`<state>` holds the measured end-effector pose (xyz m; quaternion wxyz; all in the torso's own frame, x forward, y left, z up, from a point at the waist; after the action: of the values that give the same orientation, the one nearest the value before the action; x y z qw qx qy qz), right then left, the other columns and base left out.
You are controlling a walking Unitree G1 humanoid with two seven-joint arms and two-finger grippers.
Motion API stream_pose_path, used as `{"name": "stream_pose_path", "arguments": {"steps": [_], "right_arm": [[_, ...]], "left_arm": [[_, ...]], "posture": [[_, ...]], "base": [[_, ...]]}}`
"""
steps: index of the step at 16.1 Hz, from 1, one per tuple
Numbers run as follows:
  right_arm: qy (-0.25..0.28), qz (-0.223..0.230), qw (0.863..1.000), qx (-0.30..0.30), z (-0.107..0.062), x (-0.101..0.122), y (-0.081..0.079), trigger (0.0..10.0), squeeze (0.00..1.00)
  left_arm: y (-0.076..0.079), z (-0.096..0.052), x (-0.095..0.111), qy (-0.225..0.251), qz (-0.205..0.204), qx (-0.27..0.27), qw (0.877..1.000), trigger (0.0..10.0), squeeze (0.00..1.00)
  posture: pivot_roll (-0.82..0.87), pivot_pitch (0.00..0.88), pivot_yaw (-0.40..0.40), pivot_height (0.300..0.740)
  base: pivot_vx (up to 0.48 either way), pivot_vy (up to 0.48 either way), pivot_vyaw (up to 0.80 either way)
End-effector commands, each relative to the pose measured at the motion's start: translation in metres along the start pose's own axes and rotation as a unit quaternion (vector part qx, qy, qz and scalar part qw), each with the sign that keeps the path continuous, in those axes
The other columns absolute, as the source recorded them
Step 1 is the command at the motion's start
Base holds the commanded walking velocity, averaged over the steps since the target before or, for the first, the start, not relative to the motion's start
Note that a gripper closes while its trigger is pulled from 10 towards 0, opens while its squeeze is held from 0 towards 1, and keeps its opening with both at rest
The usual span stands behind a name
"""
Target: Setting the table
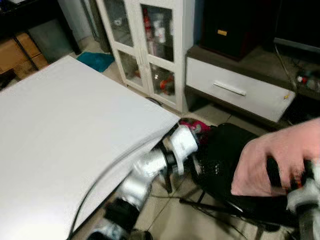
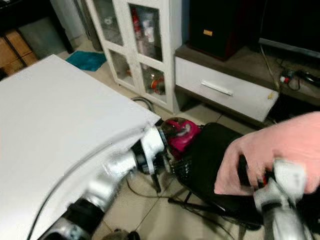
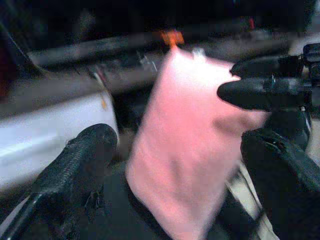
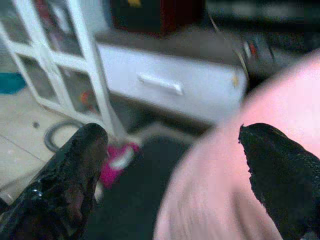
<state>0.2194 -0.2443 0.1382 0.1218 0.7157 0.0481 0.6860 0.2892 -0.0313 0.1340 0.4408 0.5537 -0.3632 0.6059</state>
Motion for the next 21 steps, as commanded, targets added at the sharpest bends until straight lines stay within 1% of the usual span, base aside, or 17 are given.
{"name": "stream_pose_path", "arguments": {"steps": [1, 2, 3, 5, 7, 8, 10, 11, 12, 13, 14, 15, 17, 18, 19, 20, 21], "right_arm": [[0.032, 0.005, 0.999, 0.022, 0.004, 0.024, -0.011, 10.0, 0.0], [0.055, 0.01, 0.998, 0.034, 0.015, 0.047, -0.022, 10.0, 0.0], [0.065, 0.015, 0.997, 0.041, 0.019, 0.057, -0.029, 10.0, 0.0], [0.076, 0.019, 0.996, 0.049, 0.023, 0.069, -0.038, 10.0, 0.0], [0.065, 0.022, 0.996, 0.059, 0.028, 0.069, -0.051, 10.0, 0.0], [0.031, 0.01, 0.997, 0.063, 0.034, 0.056, -0.061, 10.0, 0.0], [0.011, -0.006, 0.998, 0.063, 0.036, 0.046, -0.061, 10.0, 0.0], [-0.004, -0.017, 0.998, 0.061, 0.037, 0.041, -0.06, 10.0, 0.0], [-0.011, -0.022, 0.998, 0.058, 0.038, 0.04, -0.059, 10.0, 0.0], [-0.022, -0.025, 0.998, 0.052, 0.038, 0.037, -0.057, 10.0, 0.0], [-0.031, -0.028, 0.998, 0.051, 0.038, 0.034, -0.058, 10.0, 0.0], [-0.029, -0.032, 0.997, 0.06, 0.039, 0.035, -0.062, 10.0, 0.0], [-0.021, -0.041, 0.996, 0.072, 0.045, 0.037, -0.065, 10.0, 0.0], [-0.016, -0.044, 0.997, 0.068, 0.048, 0.038, -0.063, 10.0, 0.15], [-0.01, -0.044, 0.997, 0.057, 0.054, 0.04, -0.062, 10.0, 0.47], [-0.009, -0.043, 0.998, 0.05, 0.056, 0.041, -0.062, 10.0, 0.52], [-0.008, -0.037, 0.998, 0.045, 0.057, 0.043, -0.064, 10.0, 0.7]], "left_arm": [[-0.007, -0.002, 0.021, 0.026, 0.011, 0.015, 0.999, 10.0, 0.0], [-0.016, -0.006, 0.04, 0.042, 0.019, 0.05, 0.998, 10.0, 0.0], [-0.021, -0.009, 0.049, 0.048, 0.025, 0.072, 0.996, 10.0, 0.0], [-0.027, -0.015, 0.06, 0.055, 0.033, 0.1, 0.993, 10.0, 0.0], [-0.039, -0.032, 0.067, 0.044, 0.048, 0.157, 0.985, 10.0, 0.0], [-0.054, -0.054, 0.069, 0.022, 0.058, 0.228, 0.972, 10.0, 0.0], [-0.069, -0.079, 0.065, 0.002, 0.076, 0.304, 0.95, 10.0, 0.0], [-0.078, -0.097, 0.063, -0.007, 0.073, 0.355, 0.932, 10.0, 0.0], [-0.08, -0.102, 0.062, -0.009, 0.065, 0.368, 0.927, 10.0, 0.0], [-0.083, -0.11, 0.062, -0.011, 0.065, 0.39, 0.919, 10.0, 0.0], [-0.089, -0.125, 0.063, -0.011, 0.063, 0.432, 0.9, 10.0, 0.0], [-0.09, -0.133, 0.061, -0.011, 0.055, 0.457, 0.888, 10.0, 0.0], [-0.089, -0.136, 0.061, -0.022, 0.068, 0.472, 0.879, 10.0, 0.0], [-0.089, -0.136, 0.061, -0.022, 0.069, 0.476, 0.876, 10.0, 0.0], [-0.088, -0.137, 0.059, -0.026, 0.066, 0.485, 0.872, 10.0, 0.0], [-0.086, -0.136, 0.056, -0.033, 0.062, 0.486, 0.871, 10.0, 0.0], [-0.082, -0.135, 0.05, -0.042, 0.049, 0.482, 0.874, 10.0, 0.0]], "posture": [[-0.05, 0.0, 0.095, 0.74], [-0.05, 0.0, 0.086, 0.74], [-0.05, 0.0, 0.082, 0.74], [-0.04, 0.0, 0.079, 0.74], [-0.02, 0.0, 0.088, 0.74], [0.0, 0.0, 0.092, 0.74], [-0.01, 0.0, 0.121, 0.74], [-0.01, 0.0, 0.138, 0.74], [-0.01, 0.0, 0.138, 0.74], [-0.02, 0.0, 0.136, 0.74], [-0.02, 0.0, 0.124, 0.74], [-0.02, 0.0, 0.114, 0.74], [0.01, 0.0, 0.095, 0.74], [0.02, 0.0, 0.093, 0.74], [0.02, 0.0, 0.084, 0.74], [0.02, 0.0, 0.079, 0.74], [0.01, 0.0, 0.075, 0.74]], "base": [[0.0, 0.0, 0.0], [0.0, 0.0, 0.0], [0.0, 0.0, 0.0], [0.0, 0.0, 0.0], [0.0, 0.0, 0.0], [0.0, 0.0, 0.8], [0.0, 0.0, 0.8], [0.0, 0.0, 0.8], [0.0, 0.0, 0.8], [0.0, 0.0, 0.8], [0.0, 0.0, 0.8], [0.0, 0.0, 0.8], [0.0, 0.0, 0.8], [0.0, 0.0, 0.8], [0.0, 0.0, 0.8], [0.0, 0.0, 0.8], [0.0, 0.0, 0.8]]}}
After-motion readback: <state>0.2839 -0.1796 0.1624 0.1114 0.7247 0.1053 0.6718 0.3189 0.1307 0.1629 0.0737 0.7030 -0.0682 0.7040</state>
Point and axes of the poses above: a point about 5 cm out from each wrist's last joint towards the gripper, its own z axis pointing out of the wrist towards the gripper, its own x axis along the axis of the wrist's last joint, y = z × x, the point moved 4 cm from there along z, pointing out of the wrist towards the gripper, and after that the axes turned 10 degrees about -z, right-handed, at the moved point
